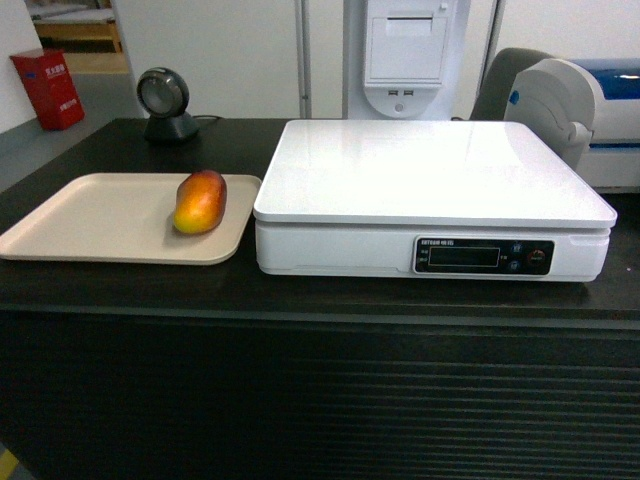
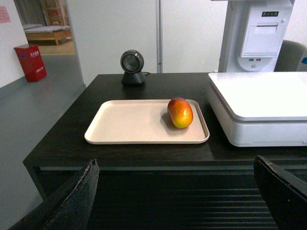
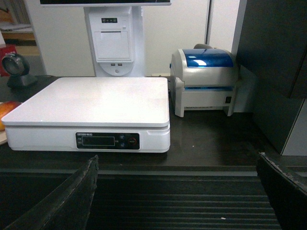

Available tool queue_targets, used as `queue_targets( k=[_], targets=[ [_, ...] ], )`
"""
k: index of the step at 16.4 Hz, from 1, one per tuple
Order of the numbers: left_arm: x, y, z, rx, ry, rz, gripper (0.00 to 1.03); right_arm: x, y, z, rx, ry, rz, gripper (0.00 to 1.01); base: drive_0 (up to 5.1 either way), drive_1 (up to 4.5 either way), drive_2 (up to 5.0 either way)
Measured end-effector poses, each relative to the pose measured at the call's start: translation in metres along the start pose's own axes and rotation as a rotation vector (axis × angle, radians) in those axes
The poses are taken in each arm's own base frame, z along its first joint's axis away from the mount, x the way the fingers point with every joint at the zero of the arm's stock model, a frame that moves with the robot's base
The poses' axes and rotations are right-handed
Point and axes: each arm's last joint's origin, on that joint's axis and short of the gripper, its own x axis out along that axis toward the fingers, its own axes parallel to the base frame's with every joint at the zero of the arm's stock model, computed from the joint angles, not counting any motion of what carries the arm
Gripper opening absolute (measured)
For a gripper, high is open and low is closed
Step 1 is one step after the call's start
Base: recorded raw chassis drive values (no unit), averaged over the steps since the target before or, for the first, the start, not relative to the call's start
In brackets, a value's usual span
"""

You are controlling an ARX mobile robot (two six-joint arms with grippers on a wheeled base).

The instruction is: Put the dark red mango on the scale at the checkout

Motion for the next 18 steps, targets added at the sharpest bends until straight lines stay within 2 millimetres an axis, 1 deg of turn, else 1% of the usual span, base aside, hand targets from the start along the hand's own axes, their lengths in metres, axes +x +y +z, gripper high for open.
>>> queue_targets(
  k=[3,4,5,6,7,9,10,11,13,14,15,18],
  targets=[
    [0.0,0.0,0.0,0.0,0.0,0.0,0.98,0.0,0.0,0.0,0.0,0.0,0.0,0.98,0.0,0.0,0.0],
    [0.0,0.0,-0.001,-0.006,0.034,0.023,0.98,0.0,0.0,0.0,0.0,0.0,0.0,0.98,0.0,0.0,0.0],
    [0.003,-0.003,0.0,-0.012,0.134,0.113,0.98,0.0,0.0,0.0,0.0,0.0,-0.001,0.98,0.0,0.0,0.0],
    [0.013,-0.003,0.009,-0.005,0.155,0.162,0.98,0.0,0.0,0.0,0.0,0.0,0.002,0.98,0.0,0.0,0.0],
    [0.021,0.001,0.018,-0.008,0.134,0.19,0.98,0.0,0.0,0.0,0.0,0.0,-0.001,0.98,0.0,0.0,0.0],
    [0.039,0.012,0.03,-0.018,0.089,0.139,0.98,0.0,0.0,0.0,0.0,0.0,0.0,0.98,0.0,0.0,0.0],
    [0.051,0.018,0.033,-0.013,0.085,0.113,0.98,0.0,0.0,0.0,0.0,0.0,0.0,0.98,0.0,0.0,0.0],
    [0.071,0.023,0.036,-0.001,0.086,0.066,0.98,0.0,0.0,0.0,0.0,0.0,0.0,0.98,0.0,0.0,0.0],
    [0.112,0.024,0.045,0.02,0.08,-0.022,0.98,0.0,0.0,0.0,0.0,0.0,0.0,0.98,0.0,0.0,0.0],
    [0.139,0.024,0.049,0.019,0.09,-0.062,0.98,0.0,0.0,0.0,0.0,0.0,0.0,0.98,0.0,0.0,0.0],
    [0.168,0.021,0.048,0.014,0.13,-0.094,0.98,0.0,0.0,0.0,0.0,0.0,0.0,0.98,0.0,0.0,0.0],
    [0.247,-0.002,0.024,-0.004,0.297,-0.227,0.98,0.0,0.0,0.0,0.0,0.0,0.0,0.98,0.0,0.0,0.0]
  ],
)
